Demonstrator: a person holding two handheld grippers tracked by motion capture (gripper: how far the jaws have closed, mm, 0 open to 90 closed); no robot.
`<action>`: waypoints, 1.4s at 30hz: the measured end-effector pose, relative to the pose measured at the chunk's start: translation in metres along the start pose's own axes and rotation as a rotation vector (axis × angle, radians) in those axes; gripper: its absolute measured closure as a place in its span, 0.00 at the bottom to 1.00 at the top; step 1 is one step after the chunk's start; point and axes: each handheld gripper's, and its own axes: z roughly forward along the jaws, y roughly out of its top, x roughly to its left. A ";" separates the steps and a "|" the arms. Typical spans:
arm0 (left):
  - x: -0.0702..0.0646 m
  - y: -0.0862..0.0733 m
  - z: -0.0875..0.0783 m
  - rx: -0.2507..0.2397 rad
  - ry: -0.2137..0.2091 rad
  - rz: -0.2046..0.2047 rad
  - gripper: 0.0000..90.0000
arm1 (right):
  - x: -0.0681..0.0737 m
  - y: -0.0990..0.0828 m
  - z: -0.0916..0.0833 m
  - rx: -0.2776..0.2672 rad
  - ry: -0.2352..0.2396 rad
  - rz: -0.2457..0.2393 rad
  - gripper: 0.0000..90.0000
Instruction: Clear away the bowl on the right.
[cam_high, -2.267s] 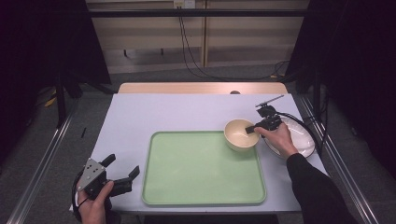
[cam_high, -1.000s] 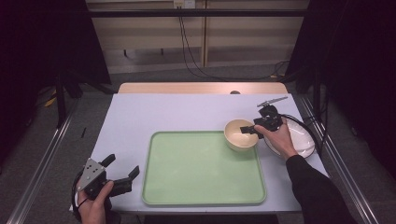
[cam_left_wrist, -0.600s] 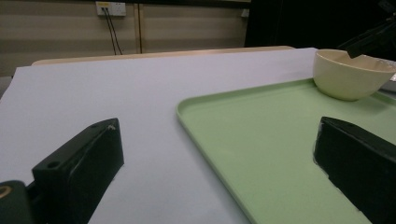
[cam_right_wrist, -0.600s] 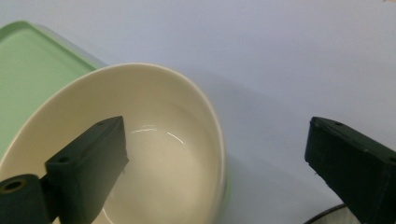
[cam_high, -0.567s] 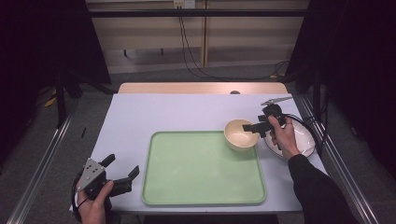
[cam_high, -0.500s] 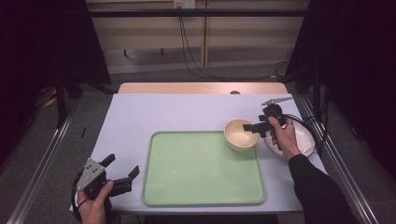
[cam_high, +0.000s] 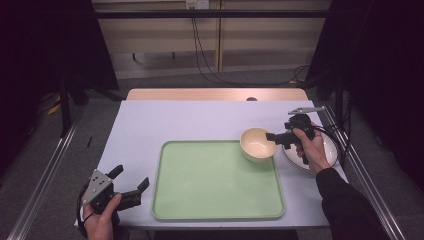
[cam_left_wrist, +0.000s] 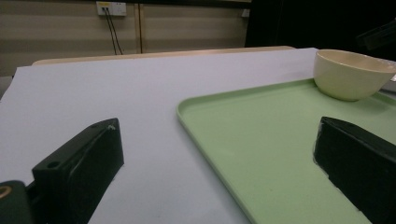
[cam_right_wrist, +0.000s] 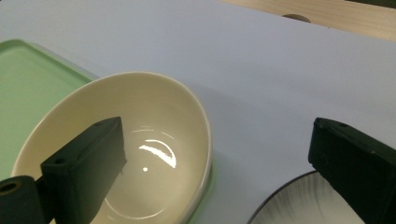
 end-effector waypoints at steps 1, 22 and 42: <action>0.000 0.000 0.000 0.000 0.004 0.004 0.02 | -0.001 -0.001 -0.003 -0.007 0.013 0.006 0.03; 0.000 0.000 0.000 -0.003 0.013 -0.014 0.02 | -0.009 -0.028 -0.055 -0.092 -0.058 0.016 0.03; 0.000 0.000 0.000 -0.003 0.028 -0.024 0.02 | -0.007 -0.065 -0.099 -0.142 -0.085 0.042 0.03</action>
